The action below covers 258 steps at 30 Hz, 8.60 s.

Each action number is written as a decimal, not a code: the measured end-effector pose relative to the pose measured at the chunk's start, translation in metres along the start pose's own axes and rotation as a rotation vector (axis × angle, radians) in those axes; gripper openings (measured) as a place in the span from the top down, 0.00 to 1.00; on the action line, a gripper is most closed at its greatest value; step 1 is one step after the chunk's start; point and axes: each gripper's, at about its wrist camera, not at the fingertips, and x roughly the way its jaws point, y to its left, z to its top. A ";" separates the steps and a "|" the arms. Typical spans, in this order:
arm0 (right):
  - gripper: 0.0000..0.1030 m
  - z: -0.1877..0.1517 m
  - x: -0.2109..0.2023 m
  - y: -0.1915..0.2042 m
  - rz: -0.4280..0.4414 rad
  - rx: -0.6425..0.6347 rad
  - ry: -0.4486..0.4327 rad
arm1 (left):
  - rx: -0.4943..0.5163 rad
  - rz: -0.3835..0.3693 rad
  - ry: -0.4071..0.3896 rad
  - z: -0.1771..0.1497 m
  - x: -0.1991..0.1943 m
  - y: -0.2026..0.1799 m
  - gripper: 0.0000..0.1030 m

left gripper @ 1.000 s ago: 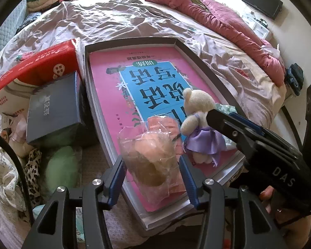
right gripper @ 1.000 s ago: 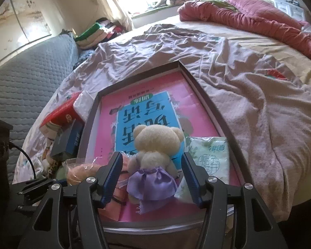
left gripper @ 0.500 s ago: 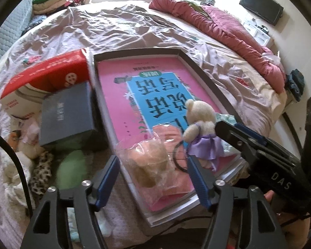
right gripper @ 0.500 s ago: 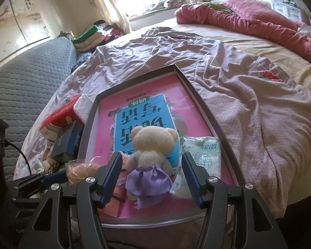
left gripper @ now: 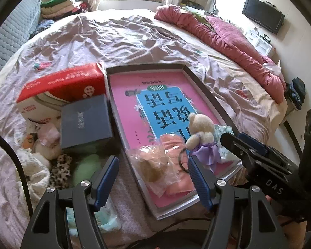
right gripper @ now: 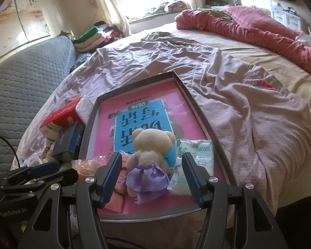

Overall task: Organize soft objects
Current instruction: 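Lower the bear onto the tray and open the right gripper while the left releases the bag, then lift both open grippers away from the tray, then move both open grippers back to the pile of soft items, then grasp the floral white cloth with the left gripper while the right grasps the green-white tissue pack, then lift the floral cloth with the left gripper while the right lifts the tissue pack, then carry the floral cloth and tissue pack in both grippers over the pink tray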

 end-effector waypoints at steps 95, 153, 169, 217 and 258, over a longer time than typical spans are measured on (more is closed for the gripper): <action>0.22 -0.047 -0.032 0.190 0.122 -0.430 0.045 | -0.354 0.157 -0.075 -0.051 -0.113 0.194 0.27; 0.27 -0.068 0.053 0.193 0.177 -0.278 0.235 | -0.647 0.042 0.047 -0.085 -0.014 0.248 0.86; 0.27 -0.058 0.027 0.181 0.199 -0.259 0.155 | -0.552 0.154 -0.017 -0.085 -0.043 0.233 0.98; 0.27 -0.029 -0.003 0.147 0.222 -0.174 0.045 | -0.452 0.082 -0.093 -0.068 -0.086 0.205 0.94; 0.27 -0.025 -0.013 0.138 0.228 -0.163 0.014 | -0.313 0.198 -0.129 -0.068 -0.082 0.181 0.94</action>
